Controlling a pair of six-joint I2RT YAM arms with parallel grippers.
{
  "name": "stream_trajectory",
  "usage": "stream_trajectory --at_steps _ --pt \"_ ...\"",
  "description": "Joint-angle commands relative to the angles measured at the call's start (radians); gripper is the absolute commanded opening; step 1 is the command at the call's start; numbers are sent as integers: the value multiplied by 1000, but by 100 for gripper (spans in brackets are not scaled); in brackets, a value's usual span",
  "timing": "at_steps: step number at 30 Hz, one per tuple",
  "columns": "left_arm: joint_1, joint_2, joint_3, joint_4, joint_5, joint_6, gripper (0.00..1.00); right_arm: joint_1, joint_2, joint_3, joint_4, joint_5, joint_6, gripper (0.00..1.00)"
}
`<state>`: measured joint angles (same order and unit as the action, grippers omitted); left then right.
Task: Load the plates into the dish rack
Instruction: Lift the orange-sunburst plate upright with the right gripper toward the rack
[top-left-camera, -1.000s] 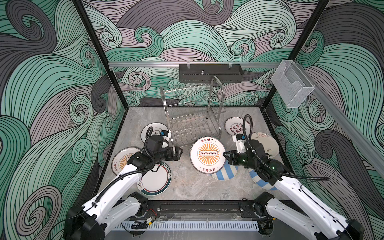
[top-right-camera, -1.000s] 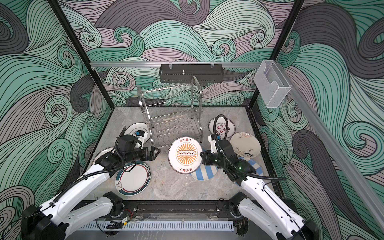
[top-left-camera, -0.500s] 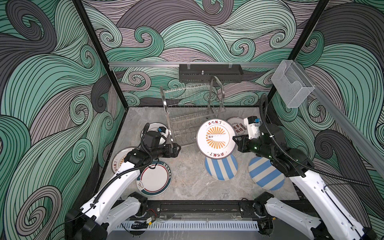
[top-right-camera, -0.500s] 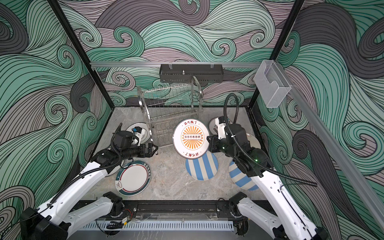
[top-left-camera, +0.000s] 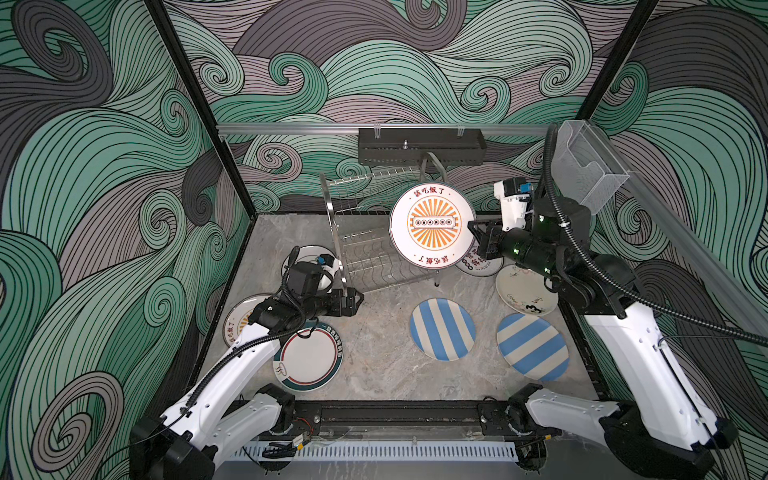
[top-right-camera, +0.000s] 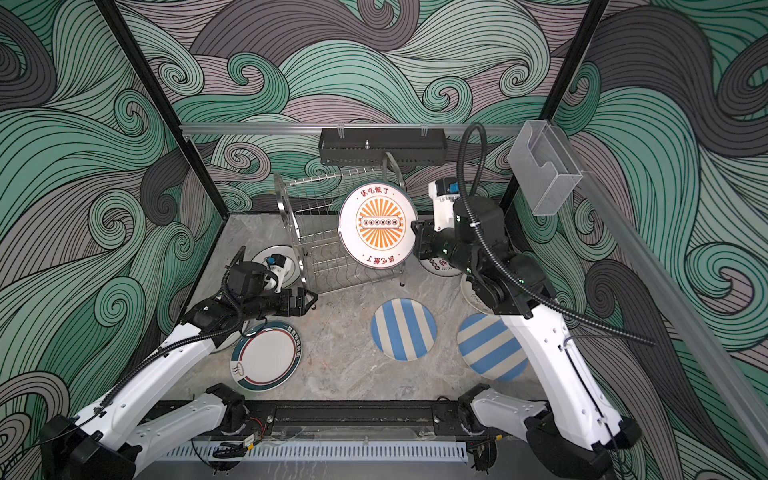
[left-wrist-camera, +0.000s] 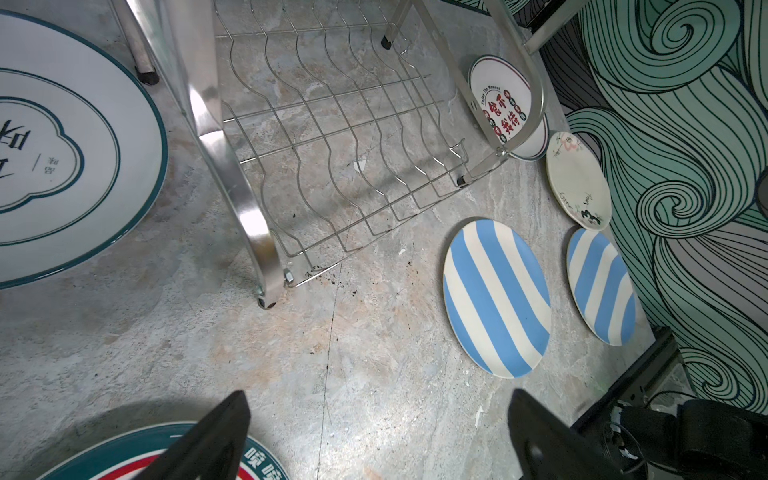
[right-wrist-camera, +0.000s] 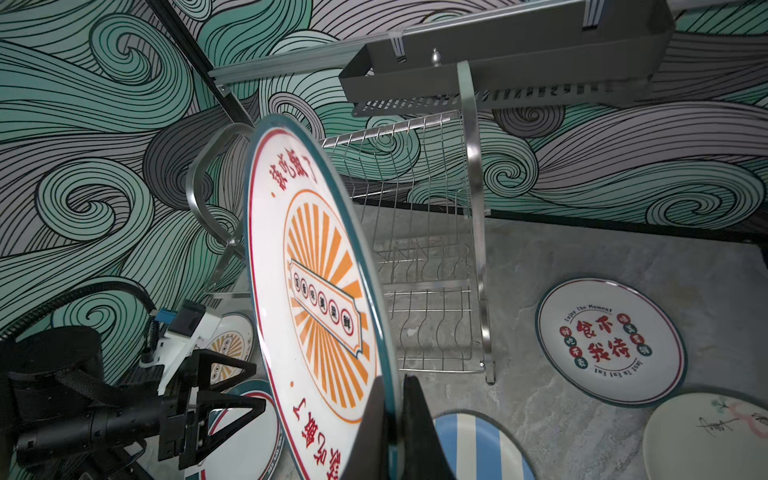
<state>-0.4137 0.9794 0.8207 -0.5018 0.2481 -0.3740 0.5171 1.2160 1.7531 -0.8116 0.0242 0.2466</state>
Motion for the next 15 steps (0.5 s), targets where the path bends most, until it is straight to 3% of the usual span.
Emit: stream_trajectory --at_steps 1,9,15 --pt "8 2 18 -15 19 15 99 4 60 134 56 122 -56 0" --pt "8 -22 0 -24 23 7 99 28 278 427 19 367 -166 0" --pt "7 -39 -19 -35 -9 16 98 82 402 528 82 598 -238 0"
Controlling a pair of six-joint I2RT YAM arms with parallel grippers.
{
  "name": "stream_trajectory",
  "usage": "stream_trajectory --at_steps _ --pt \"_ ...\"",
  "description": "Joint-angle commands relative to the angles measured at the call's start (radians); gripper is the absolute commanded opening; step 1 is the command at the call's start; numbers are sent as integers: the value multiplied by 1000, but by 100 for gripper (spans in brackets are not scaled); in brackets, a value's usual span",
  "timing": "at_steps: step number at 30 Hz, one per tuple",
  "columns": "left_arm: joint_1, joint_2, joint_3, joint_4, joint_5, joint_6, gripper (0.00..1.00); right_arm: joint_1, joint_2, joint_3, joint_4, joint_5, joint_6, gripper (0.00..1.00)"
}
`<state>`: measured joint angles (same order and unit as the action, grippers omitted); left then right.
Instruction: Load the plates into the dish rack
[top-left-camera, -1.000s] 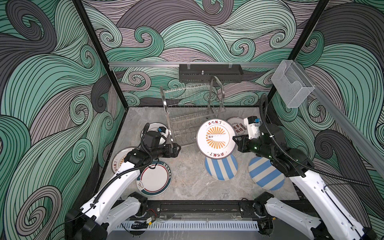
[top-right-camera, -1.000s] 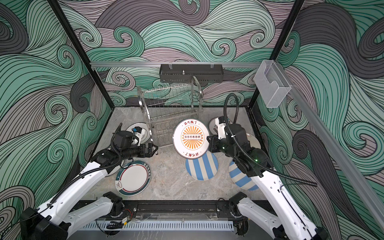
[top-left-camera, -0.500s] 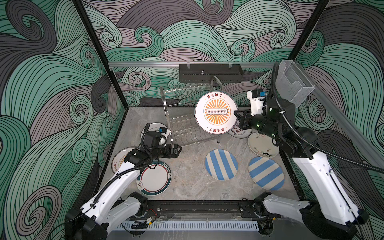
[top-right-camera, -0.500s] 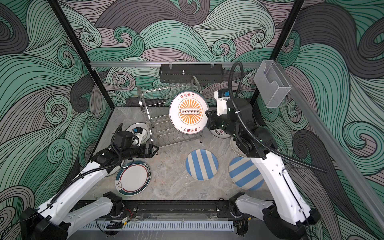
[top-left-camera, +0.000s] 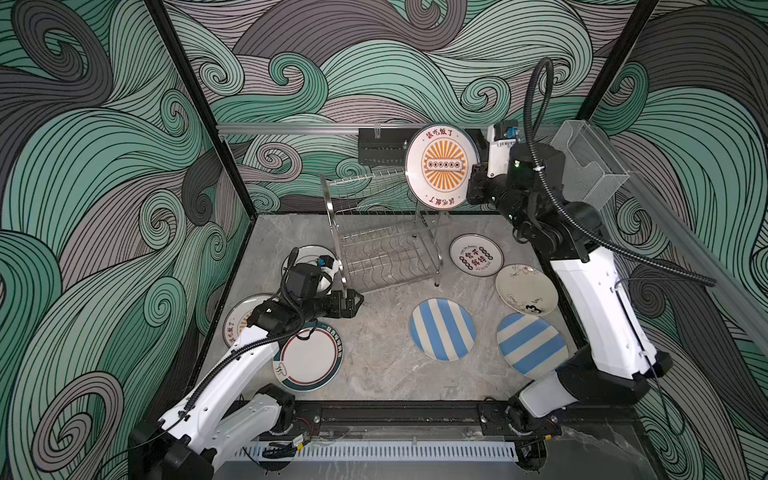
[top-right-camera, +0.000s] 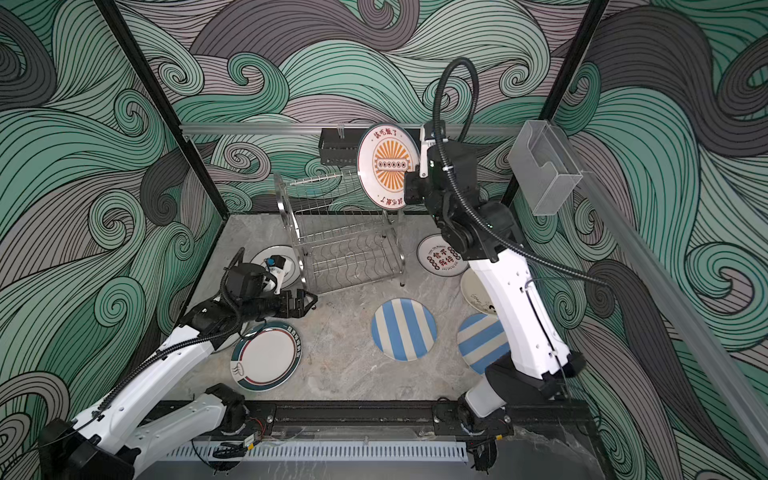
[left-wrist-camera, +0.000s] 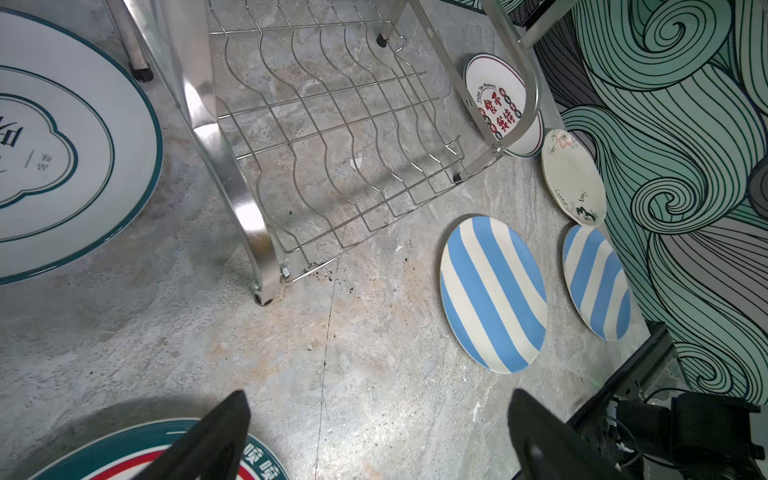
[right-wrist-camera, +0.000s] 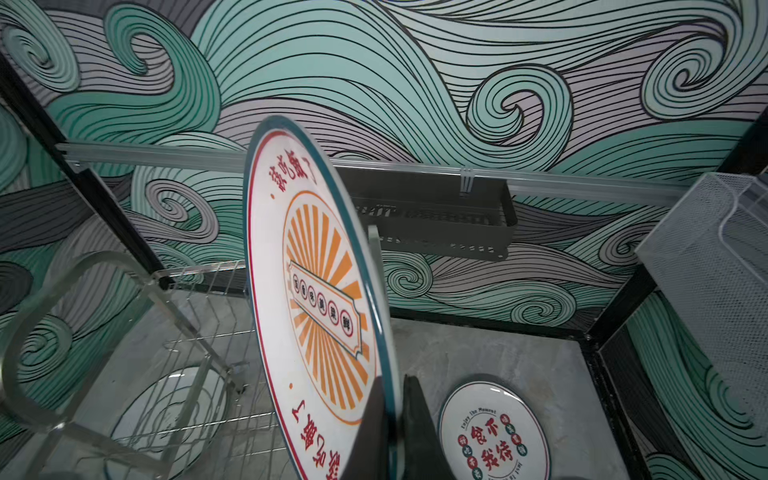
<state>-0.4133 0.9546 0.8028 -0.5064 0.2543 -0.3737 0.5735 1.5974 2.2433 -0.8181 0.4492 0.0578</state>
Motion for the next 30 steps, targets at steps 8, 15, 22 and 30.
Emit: stream_trajectory --at_steps 8,15,22,30 --pt "10 -15 -6 -34 -2 11 99 111 59 -63 356 406 -210 0" --pt "11 -14 -5 -43 -1 18 99 110 103 -130 492 488 -221 0" --pt "11 -19 -5 -40 15 19 99 121 125 -174 552 502 -185 0" --pt "13 -16 -10 -32 26 13 99 149 134 -249 724 556 -285 0"
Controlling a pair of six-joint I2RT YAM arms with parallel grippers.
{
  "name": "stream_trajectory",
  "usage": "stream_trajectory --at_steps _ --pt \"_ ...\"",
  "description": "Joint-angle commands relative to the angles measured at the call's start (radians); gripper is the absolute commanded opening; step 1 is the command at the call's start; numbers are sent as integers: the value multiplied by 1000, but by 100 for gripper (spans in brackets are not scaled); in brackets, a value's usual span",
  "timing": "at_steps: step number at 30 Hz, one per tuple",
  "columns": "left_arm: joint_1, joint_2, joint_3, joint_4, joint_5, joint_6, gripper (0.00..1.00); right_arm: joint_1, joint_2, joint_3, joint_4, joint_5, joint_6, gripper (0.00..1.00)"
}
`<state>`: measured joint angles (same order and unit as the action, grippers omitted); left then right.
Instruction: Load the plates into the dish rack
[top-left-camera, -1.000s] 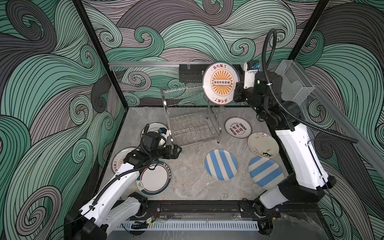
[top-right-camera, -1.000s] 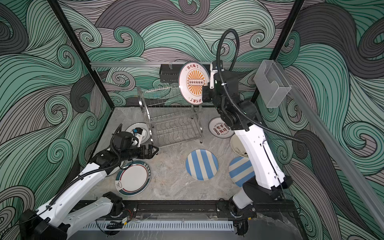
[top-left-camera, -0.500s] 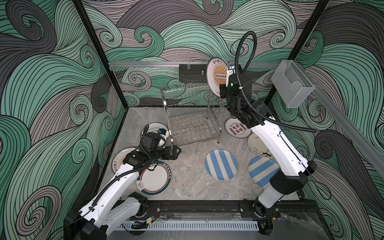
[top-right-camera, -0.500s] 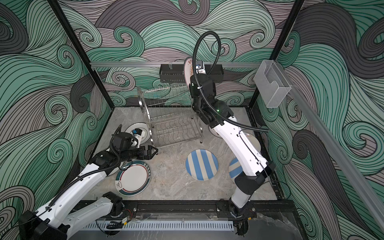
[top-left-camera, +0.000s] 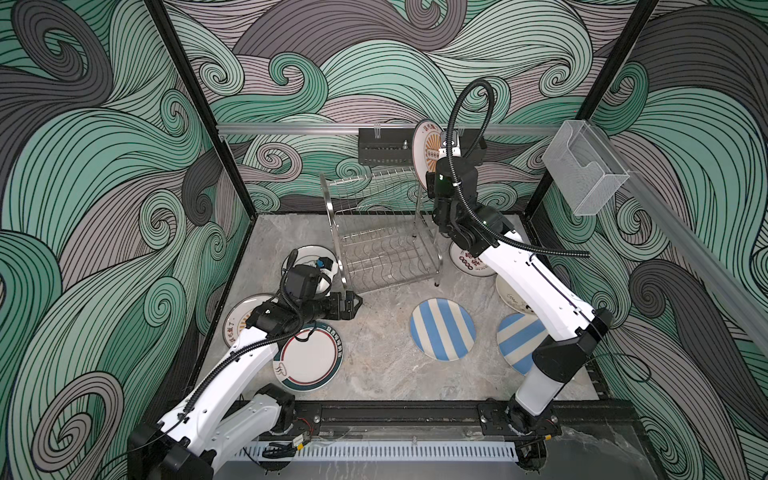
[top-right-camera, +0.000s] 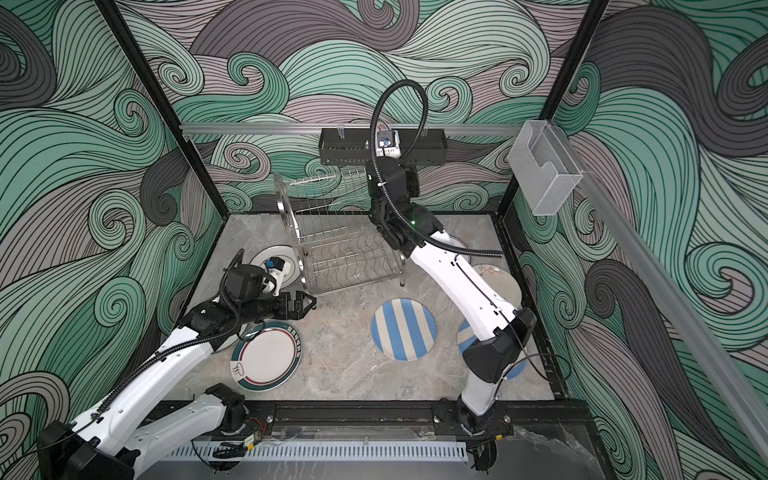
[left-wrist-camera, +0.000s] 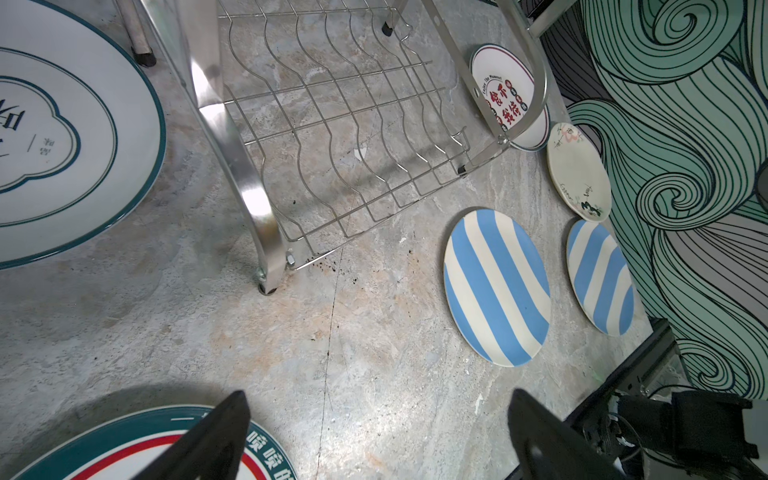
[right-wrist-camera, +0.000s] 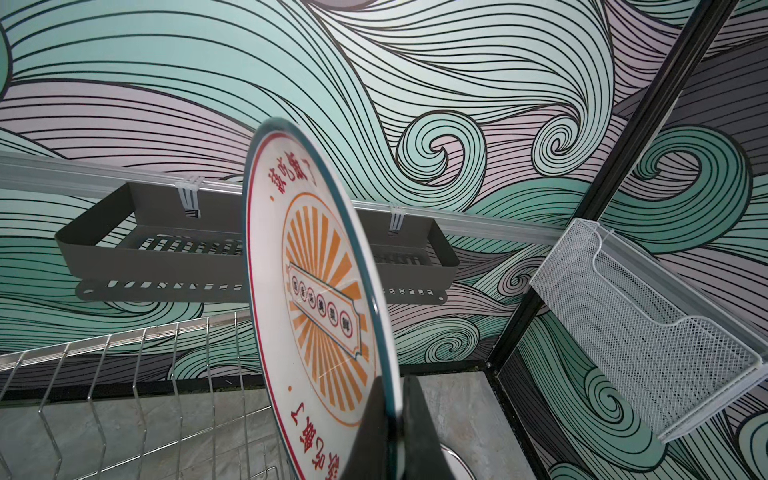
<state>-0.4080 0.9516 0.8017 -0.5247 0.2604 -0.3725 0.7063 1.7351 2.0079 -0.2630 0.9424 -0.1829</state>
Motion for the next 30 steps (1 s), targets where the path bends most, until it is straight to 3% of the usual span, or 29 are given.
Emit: stream_trajectory --at_steps 1,30 --pt "8 -13 -9 -13 23 12 99 19 -1 -22 191 70 -61 0" --pt "13 -27 -12 -6 37 5 98 39 45 -93 257 116 -91 0"
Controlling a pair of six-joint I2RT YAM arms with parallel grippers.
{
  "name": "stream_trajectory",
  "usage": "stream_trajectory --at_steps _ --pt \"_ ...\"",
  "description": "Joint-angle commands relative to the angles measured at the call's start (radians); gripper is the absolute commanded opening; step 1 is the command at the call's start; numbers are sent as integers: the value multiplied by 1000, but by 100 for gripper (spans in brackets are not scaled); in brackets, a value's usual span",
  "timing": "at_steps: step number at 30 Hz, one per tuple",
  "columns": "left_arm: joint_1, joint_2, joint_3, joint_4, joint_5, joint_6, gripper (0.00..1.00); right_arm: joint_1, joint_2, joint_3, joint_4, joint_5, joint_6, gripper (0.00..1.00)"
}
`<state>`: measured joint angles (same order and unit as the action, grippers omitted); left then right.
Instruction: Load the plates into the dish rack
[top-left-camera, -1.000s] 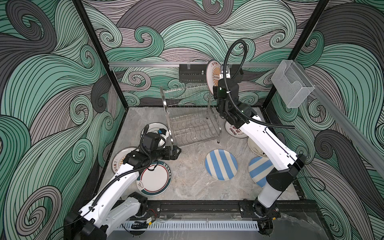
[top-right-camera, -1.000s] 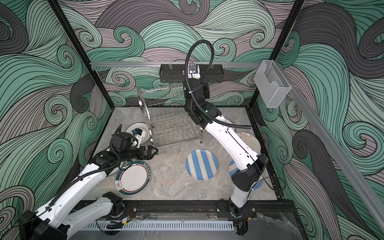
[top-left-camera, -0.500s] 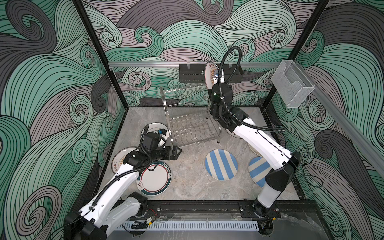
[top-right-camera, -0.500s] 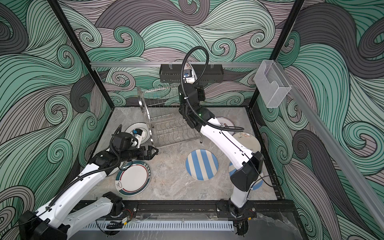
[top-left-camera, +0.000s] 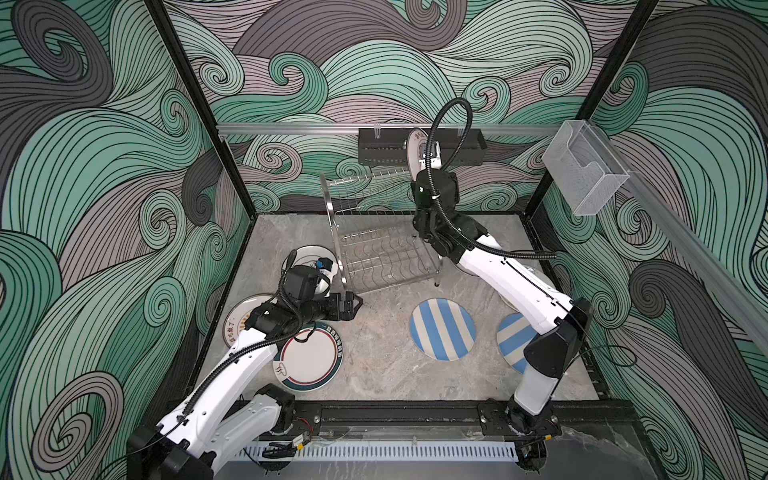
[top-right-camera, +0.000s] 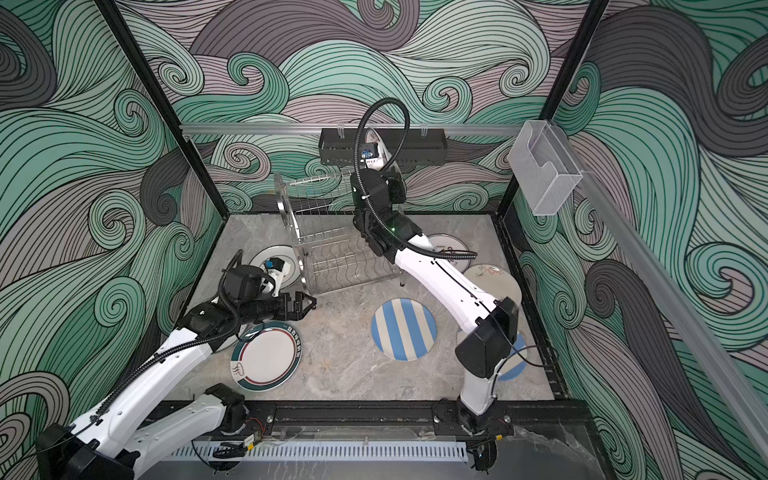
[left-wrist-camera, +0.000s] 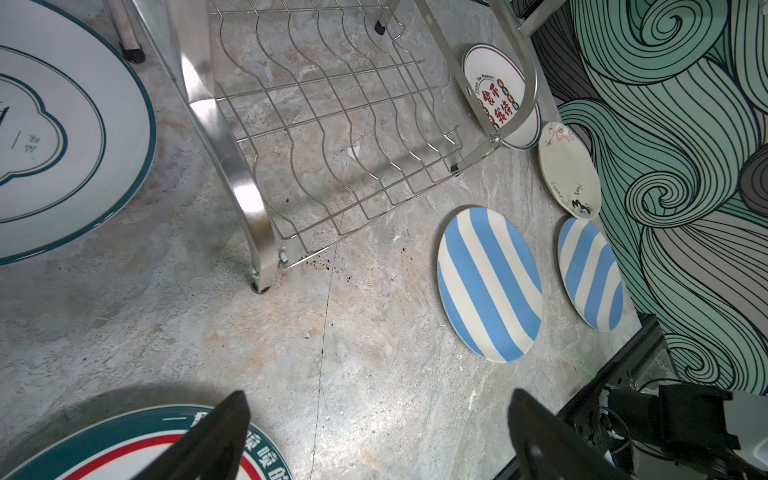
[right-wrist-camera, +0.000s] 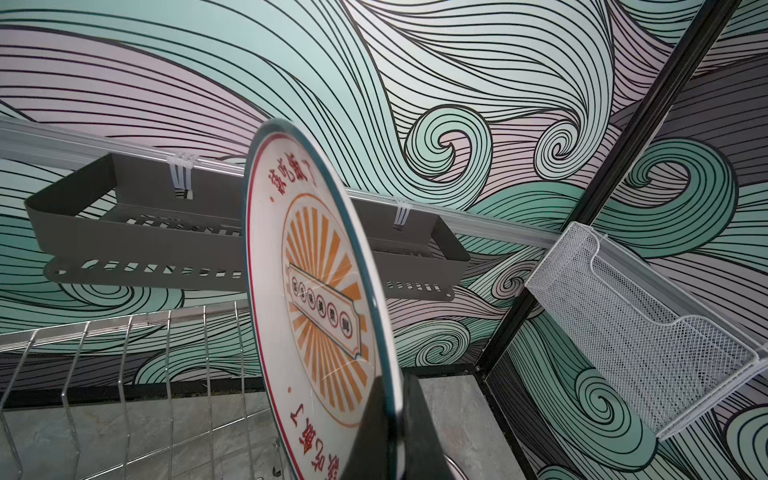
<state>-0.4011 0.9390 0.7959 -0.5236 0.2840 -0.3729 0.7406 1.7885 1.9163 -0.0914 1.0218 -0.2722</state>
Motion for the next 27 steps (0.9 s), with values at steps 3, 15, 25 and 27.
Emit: stream_trajectory --at_steps 3,15,25,27 --pt "8 -15 -8 -7 14 4 99 5 -7 -7 86 38 -1 0" --pt "11 -17 -9 -6 18 3 99 3 -5 -39 73 46 25 0" --pt "13 -16 -8 -9 17 6 99 -5 -6 -81 70 52 58 0" --pt "13 -16 -9 -9 17 6 99 -8 -10 -94 65 57 69 0"
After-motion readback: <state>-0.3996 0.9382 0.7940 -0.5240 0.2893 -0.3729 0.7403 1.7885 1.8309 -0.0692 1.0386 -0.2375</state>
